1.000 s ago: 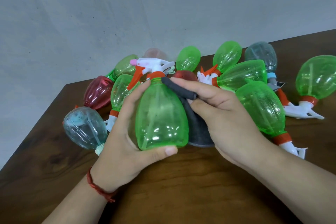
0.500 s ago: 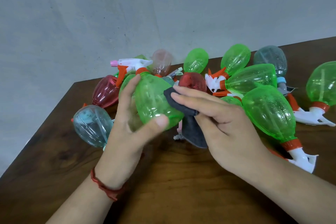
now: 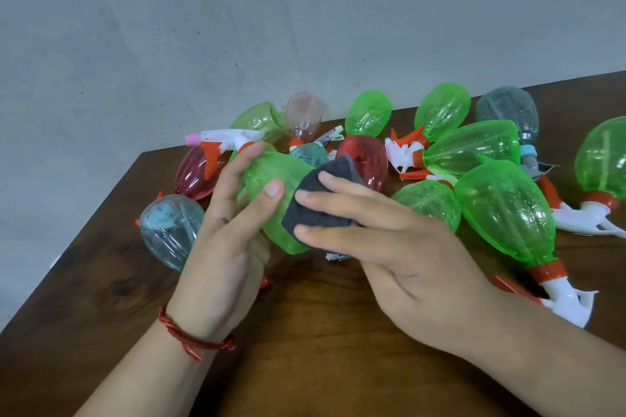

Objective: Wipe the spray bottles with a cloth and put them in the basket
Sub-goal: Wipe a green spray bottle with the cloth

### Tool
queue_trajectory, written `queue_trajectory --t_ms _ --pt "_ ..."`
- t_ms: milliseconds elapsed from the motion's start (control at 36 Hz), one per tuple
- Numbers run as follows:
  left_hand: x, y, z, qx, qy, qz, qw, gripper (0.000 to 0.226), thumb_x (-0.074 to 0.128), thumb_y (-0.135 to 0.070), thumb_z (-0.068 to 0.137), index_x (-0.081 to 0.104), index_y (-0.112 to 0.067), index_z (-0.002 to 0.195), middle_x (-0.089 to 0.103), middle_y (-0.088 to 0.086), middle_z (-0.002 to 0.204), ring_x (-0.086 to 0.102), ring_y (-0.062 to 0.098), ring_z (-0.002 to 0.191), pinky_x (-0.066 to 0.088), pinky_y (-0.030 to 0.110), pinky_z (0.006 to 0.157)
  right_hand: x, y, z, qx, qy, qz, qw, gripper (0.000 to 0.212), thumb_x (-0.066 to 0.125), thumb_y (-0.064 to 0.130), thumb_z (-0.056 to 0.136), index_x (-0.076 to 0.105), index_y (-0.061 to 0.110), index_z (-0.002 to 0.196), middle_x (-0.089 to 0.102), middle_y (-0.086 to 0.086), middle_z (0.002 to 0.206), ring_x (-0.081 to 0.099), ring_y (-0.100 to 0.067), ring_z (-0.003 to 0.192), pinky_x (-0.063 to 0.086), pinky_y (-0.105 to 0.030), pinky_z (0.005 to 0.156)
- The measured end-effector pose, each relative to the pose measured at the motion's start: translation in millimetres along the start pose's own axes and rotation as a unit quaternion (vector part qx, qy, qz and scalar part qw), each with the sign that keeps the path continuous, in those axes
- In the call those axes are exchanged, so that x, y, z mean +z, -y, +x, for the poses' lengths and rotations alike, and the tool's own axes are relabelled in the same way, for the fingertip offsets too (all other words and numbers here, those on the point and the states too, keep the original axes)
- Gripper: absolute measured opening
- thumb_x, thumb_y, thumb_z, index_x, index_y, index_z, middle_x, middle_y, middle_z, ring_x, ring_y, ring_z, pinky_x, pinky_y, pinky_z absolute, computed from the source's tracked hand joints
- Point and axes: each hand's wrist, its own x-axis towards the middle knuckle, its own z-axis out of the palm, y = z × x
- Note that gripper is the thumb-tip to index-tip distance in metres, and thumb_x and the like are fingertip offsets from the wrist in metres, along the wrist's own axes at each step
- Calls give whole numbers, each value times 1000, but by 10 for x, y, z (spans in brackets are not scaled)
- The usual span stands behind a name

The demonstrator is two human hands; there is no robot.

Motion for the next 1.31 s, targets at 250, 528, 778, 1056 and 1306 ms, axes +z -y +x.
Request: queue_trajectory --t_ms 250,528,778,1056,1306 --pt "94 -20 -21 5 -19 -68 997 64 60 -33 102 40 -22 161 60 10 153 63 29 133 51 58 107 -24 17 101 181 -123 166 962 58 49 -16 102 70 28 135 66 18 141 54 2 138 41 -23 118" --pt "127 46 -37 159 -65 -49 984 75 85 -42 88 43 -25 149 61 5 144 59 29 129 56 54 102 104 115 163 371 -136 492 776 38 50 -3 106 71 15 132 78 -11 120 72 -26 118 57 -36 103" --pt "-12 16 -36 303 -45 225 925 64 77 -12 88 42 -24 140 48 26 140 55 24 128 48 38 107 54 69 80 446 -40 546 708 30 55 7 106 69 3 132 68 -22 136 52 -46 139 30 -64 121" --pt "13 27 -66 295 7 225 928 64 70 -6 88 42 -21 143 53 -14 144 55 12 135 47 30 111 110 164 123 443 -48 562 697 34 44 2 109 70 5 131 75 -14 126 68 -29 126 52 -44 110" --pt "-44 -4 -9 271 -18 215 938 64 71 -6 93 42 -21 148 50 11 146 53 27 138 48 44 113 -45 110 202 386 -151 579 702 35 45 1 107 69 7 132 76 -12 124 73 -24 116 59 -33 99"
